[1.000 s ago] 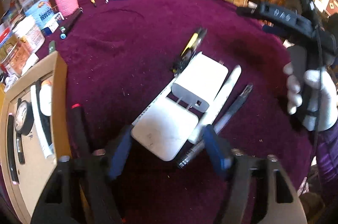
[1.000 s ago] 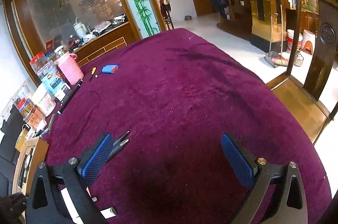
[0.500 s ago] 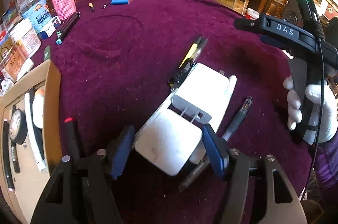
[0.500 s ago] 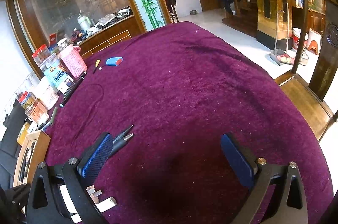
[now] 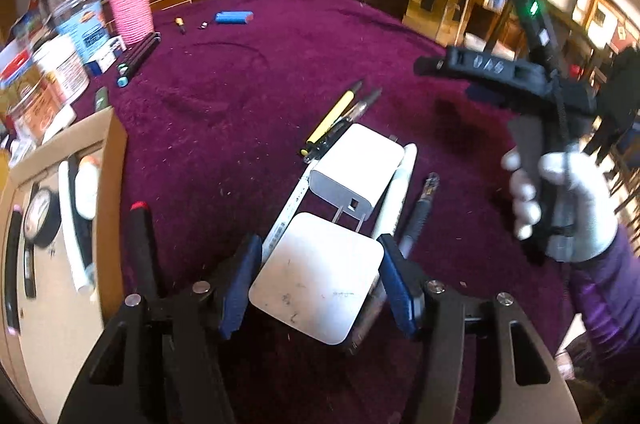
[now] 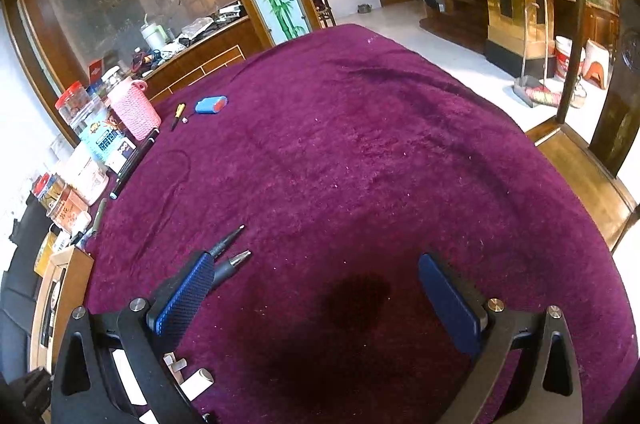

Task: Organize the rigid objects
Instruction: 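Move both tools back to the pile and grasp the white charger with the left tool, then grasp a clear ballpoint pen with the right tool while the left tool holds the charger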

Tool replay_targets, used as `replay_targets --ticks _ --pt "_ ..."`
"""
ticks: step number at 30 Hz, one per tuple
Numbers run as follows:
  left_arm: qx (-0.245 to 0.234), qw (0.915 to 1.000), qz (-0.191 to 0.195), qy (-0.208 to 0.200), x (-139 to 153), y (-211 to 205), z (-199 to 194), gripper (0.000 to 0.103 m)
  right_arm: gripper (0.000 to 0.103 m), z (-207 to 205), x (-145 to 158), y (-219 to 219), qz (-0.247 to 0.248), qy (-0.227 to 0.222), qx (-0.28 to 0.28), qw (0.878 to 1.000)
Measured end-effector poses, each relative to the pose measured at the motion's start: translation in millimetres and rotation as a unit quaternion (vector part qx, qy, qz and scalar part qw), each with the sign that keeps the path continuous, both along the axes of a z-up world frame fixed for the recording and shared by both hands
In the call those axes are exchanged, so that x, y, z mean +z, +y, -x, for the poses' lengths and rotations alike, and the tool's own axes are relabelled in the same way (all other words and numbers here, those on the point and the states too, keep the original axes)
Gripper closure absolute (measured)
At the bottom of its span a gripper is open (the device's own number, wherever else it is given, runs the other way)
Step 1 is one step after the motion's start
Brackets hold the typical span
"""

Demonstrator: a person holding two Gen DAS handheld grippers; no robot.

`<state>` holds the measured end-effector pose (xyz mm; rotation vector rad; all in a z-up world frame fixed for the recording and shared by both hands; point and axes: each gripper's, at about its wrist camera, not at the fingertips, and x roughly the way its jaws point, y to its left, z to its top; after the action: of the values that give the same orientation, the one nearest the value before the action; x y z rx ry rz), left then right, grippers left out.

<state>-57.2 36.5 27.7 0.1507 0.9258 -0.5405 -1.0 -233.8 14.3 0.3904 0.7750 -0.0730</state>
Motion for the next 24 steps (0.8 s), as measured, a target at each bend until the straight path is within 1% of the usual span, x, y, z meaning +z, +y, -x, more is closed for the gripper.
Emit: replay_targets --ticks 5,10,12,14,16,19,21,22,24 --pt "0.024 0.9985 0.048 0.008 11.7 24.4 15.6 0.045 0.001 -1.7 -5.1 -6.3 -0.019 0.011 -0.008 1.0" --pt "0.046 0.9941 0.099 0.002 24.1 52.3 37.5 0.045 0.001 -2.2 -8.3 -10.5 -0.033 0.017 -0.012 0.999" --pt "0.051 0.9921 0.115 0.0 29.2 64.1 45.6 0.045 0.001 -3.2 -8.3 -8.7 -0.029 0.02 -0.012 0.999" --pt "0.057 0.991 0.121 -0.007 34.7 74.1 54.4 0.045 0.001 -6.1 -8.1 -4.4 -0.017 0.029 -0.005 0.999" --pt "0.067 0.9901 0.122 -0.018 40.5 87.2 61.0 0.045 0.004 -4.7 -5.7 2.2 -0.004 0.04 0.005 0.999" --pt "0.079 0.9884 0.127 -0.026 44.8 108.3 67.8 0.045 0.004 13.1 0.6 26.5 -0.012 0.057 0.052 0.997" --pt "0.088 0.9872 0.131 -0.028 43.4 121.9 70.8 0.045 0.007 28.5 5.1 47.2 0.0 0.066 0.084 0.994" --pt "0.09 0.9866 0.133 -0.029 42.5 127.1 72.1 0.045 0.012 37.5 7.3 58.6 0.009 0.069 0.098 0.993" --pt "0.096 0.9843 0.146 -0.024 39.2 137.9 71.6 0.045 0.025 52.1 8.1 82.8 0.028 0.081 0.122 0.989"
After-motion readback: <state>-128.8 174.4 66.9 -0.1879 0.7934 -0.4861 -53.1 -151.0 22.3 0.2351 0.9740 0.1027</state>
